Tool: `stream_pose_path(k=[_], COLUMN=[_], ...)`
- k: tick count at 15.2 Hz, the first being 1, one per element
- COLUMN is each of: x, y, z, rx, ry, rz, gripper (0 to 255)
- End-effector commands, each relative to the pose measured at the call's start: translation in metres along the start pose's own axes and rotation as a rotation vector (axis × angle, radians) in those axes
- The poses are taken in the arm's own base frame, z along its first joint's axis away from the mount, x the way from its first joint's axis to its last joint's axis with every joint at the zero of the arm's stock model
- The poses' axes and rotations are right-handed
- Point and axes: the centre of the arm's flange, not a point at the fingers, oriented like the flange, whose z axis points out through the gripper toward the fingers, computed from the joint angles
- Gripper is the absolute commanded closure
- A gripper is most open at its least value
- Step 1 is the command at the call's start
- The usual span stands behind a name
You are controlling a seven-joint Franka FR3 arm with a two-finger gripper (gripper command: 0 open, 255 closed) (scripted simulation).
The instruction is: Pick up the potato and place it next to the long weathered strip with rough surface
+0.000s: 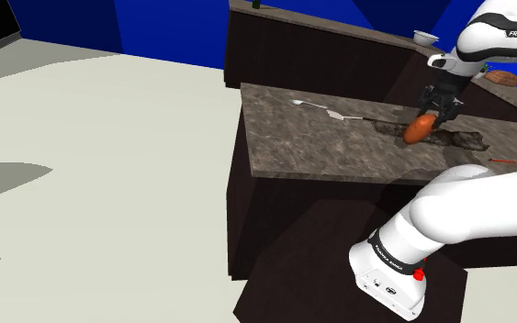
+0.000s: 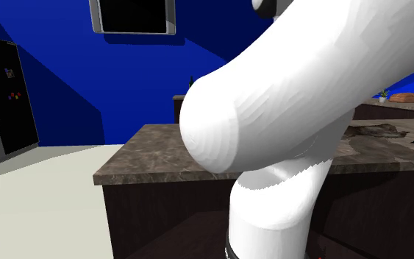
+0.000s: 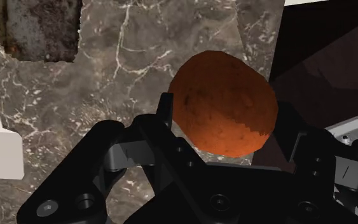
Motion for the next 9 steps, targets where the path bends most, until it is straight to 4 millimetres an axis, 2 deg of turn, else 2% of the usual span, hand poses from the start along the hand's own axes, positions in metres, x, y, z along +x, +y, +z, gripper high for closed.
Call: stream_pose_path(k=[1, 9], x=[-0.028, -0.131], y=[-0.005, -0.023], z=[0.004, 0.018], rx=[0.0, 0.0], ry=[0.0, 0.0], rz=[-0.001, -0.001], gripper=[255, 255])
